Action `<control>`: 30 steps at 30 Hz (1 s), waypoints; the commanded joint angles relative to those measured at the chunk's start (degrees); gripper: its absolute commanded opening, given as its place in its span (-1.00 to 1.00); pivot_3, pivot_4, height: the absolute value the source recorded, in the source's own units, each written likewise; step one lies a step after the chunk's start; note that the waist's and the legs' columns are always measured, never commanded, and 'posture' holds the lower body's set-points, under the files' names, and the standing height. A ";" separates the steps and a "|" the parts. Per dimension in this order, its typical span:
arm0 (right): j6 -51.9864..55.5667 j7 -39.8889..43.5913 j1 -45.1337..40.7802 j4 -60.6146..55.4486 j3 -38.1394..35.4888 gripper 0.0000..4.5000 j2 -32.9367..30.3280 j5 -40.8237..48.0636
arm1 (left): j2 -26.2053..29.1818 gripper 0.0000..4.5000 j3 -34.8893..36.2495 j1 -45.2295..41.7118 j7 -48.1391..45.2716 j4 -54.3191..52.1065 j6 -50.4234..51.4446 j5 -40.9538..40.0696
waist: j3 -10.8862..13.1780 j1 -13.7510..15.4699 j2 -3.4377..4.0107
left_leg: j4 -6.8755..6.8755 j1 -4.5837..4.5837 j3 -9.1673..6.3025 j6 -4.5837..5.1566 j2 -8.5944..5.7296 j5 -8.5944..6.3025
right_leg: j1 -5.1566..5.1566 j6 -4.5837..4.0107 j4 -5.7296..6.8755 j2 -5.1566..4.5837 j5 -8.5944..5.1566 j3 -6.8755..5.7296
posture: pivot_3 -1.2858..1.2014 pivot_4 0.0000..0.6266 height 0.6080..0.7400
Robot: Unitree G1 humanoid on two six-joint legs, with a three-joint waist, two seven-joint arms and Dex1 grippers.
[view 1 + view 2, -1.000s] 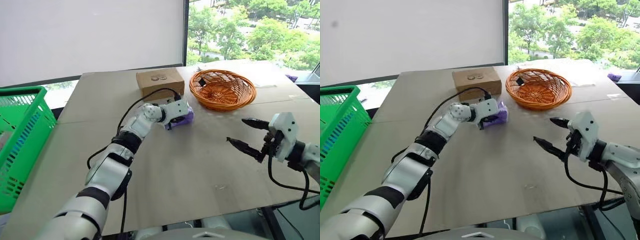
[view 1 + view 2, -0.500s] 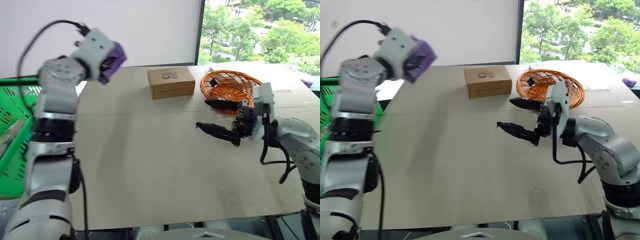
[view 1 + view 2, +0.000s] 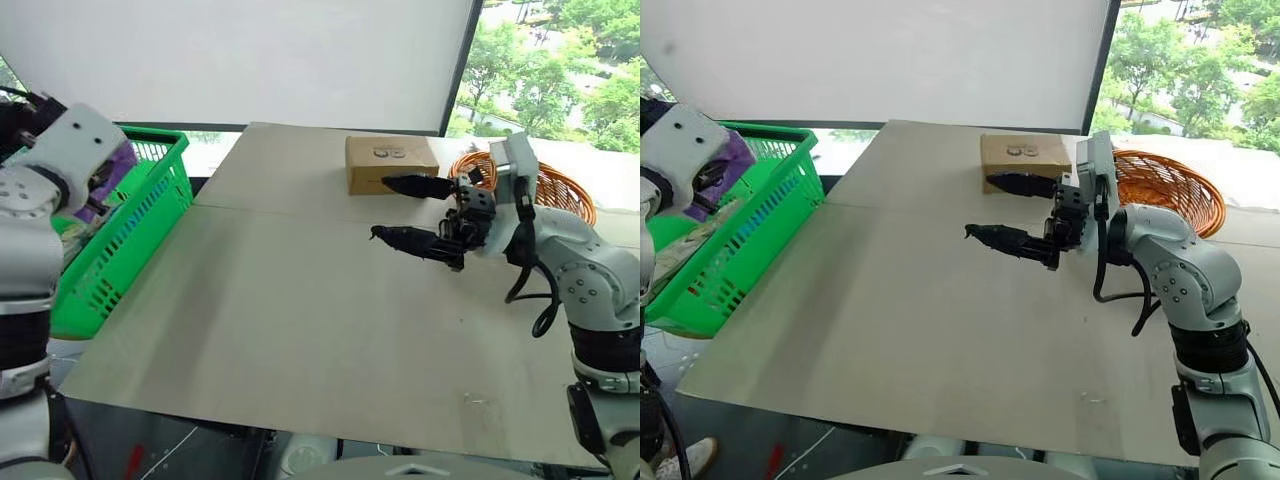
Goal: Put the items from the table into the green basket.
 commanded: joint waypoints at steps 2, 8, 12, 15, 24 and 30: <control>-1.54 0.72 -0.90 -0.70 -1.24 1.00 -0.37 -0.50 | 4.42 -0.60 4.24 0.72 5.37 2.21 -0.54 3.39 | 0.00 -0.15 -0.01 | -0.01 -0.06 -0.01 0.00 -0.01 0.00 | -0.06 -0.01 -0.01 0.05 0.00 -0.01 | 0.25 -1.00 1.00; -1.69 0.58 -0.24 -1.11 -1.30 1.00 -0.11 -0.99 | 6.51 -0.60 4.42 1.65 8.79 7.56 -3.35 3.43 | -0.01 -0.13 -0.01 | -0.02 -0.46 0.04 -0.01 -0.04 0.00 | -0.48 -0.06 0.04 0.07 0.03 0.02 | 0.24 -1.00 1.00; -1.74 0.35 0.51 -1.80 -1.60 1.00 -0.01 -0.86 | 7.68 -0.40 4.64 2.15 10.89 10.48 -4.52 4.05 | -0.07 -0.07 -0.10 | 0.02 -0.53 0.04 -0.01 -0.03 0.00 | -0.48 -0.05 0.01 0.03 0.04 -0.04 | 0.24 -1.00 1.00; -1.78 0.13 0.80 -2.04 -1.65 1.00 0.03 -0.85 | 7.77 0.15 4.03 1.20 11.37 11.61 -5.68 3.49 | -0.11 -0.11 -0.17 | 0.02 -0.53 0.04 -0.01 -0.02 0.00 | -0.48 -0.05 0.01 0.02 0.04 -0.04 | 0.23 -1.00 1.00; -3.62 0.73 3.96 -0.61 -1.48 1.00 -1.33 -3.38 | 4.19 0.94 4.75 -4.24 14.41 12.88 -8.24 0.04 | -0.16 -0.06 -0.23 | 0.02 -0.55 0.08 -0.01 -0.04 0.00 | -0.48 -0.07 0.02 0.03 0.04 -0.08 | 0.23 -1.00 1.00; -8.96 1.33 9.63 5.13 -1.90 1.00 -3.81 -10.95 | -11.54 0.94 9.84 2.18 9.42 0.38 -15.03 -14.28 | -0.55 0.23 -0.29 | 0.06 -0.54 0.07 -0.01 -0.01 0.00 | -0.44 -0.08 0.02 -0.18 0.07 -0.01 | 0.22 -1.00 1.00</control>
